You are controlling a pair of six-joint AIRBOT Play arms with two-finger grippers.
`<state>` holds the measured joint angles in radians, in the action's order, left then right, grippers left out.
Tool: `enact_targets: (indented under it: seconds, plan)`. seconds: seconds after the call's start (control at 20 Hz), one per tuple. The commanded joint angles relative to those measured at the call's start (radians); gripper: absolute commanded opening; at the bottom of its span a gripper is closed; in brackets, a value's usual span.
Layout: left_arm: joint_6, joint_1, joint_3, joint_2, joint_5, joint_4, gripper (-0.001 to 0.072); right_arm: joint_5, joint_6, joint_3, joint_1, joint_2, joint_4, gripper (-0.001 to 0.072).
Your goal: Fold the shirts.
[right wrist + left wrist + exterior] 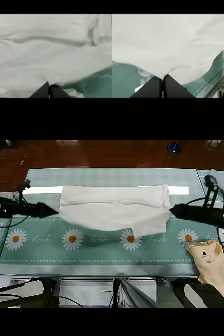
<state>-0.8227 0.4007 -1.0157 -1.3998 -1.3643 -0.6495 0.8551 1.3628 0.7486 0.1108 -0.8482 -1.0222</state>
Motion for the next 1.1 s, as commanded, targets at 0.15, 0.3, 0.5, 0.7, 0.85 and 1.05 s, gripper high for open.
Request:
enact_targets:
  seconds: [0.15, 0.3, 0.5, 0.7, 0.85, 1.05]
  plan:
    - [-0.012, -0.050, -0.129, 0.020, 0.200, 0.138, 0.0023, -0.169, 0.013, 0.161, -0.003, -0.173, 0.004, 0.0020]
    - [-0.012, -0.081, -0.130, 0.005, 0.364, 0.138, 0.0023, -0.232, 0.013, 0.250, -0.001, -0.326, 0.003, 0.0020]
    - [-0.011, -0.120, -0.185, -0.091, 0.449, 0.138, 0.0023, -0.264, 0.013, 0.391, -0.001, -0.504, 0.004, 0.0020]
    - [-0.020, -0.144, -0.266, -0.214, 0.449, 0.138, 0.0024, -0.315, 0.014, 0.444, -0.001, -0.600, 0.003, 0.0020]
    - [-0.019, -0.146, -0.290, -0.269, 0.451, 0.138, 0.0025, -0.332, 0.014, 0.444, -0.002, -0.649, 0.003, 0.0020]
    - [-0.019, -0.145, -0.289, -0.312, 0.456, 0.137, 0.0025, -0.332, 0.013, 0.444, -0.002, -0.714, 0.003, 0.0021]
